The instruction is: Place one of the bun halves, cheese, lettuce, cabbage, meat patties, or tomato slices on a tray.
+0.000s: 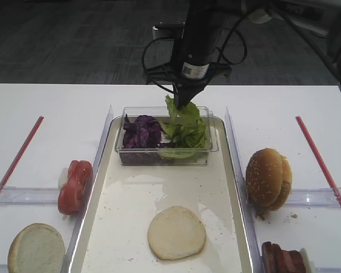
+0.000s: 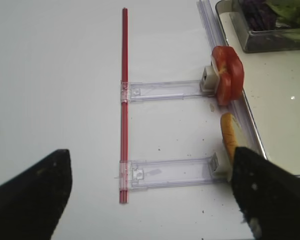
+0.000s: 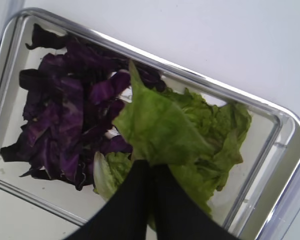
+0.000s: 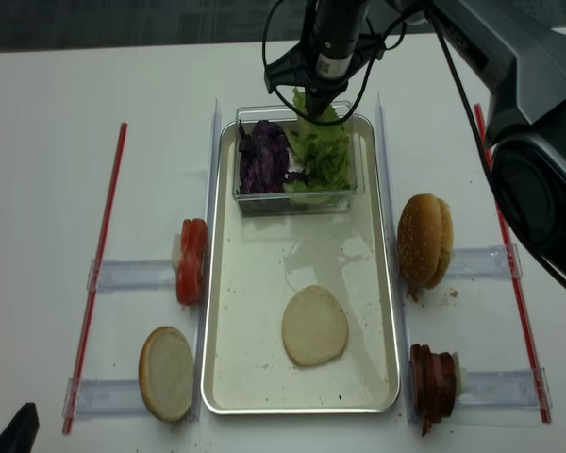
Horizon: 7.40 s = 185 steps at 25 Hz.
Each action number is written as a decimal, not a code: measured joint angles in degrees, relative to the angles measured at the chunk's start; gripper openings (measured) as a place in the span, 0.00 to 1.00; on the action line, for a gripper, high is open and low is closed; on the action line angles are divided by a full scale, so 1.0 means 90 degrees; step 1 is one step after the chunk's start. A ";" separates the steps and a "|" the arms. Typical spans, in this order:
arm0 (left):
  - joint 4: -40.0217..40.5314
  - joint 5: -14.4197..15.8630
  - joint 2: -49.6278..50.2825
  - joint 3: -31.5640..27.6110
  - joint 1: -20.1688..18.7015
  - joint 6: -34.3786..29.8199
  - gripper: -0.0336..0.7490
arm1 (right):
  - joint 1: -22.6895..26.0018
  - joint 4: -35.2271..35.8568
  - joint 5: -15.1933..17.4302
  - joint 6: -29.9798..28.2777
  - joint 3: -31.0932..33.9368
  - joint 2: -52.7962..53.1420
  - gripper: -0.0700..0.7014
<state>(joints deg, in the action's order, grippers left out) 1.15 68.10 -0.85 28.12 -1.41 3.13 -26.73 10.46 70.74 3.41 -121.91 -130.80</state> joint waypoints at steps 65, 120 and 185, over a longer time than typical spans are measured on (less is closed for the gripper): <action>0.0000 0.0000 0.0000 0.0000 0.0000 0.0000 0.81 | -0.1870 0.0016 -0.0129 -0.0317 0.4453 0.3024 0.16; 0.0000 0.0000 0.0000 0.0000 0.0000 0.0000 0.81 | -0.1879 0.0241 -0.0103 -0.0318 0.4453 0.3022 0.78; 0.0000 0.0000 0.0000 0.0000 0.0000 -0.0011 0.81 | 0.2923 -0.0690 -0.0531 -0.0456 0.8113 0.6110 0.78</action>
<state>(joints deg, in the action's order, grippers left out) 1.15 68.10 -0.85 28.12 -1.41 3.03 -0.42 4.25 65.96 -0.69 -48.89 -75.81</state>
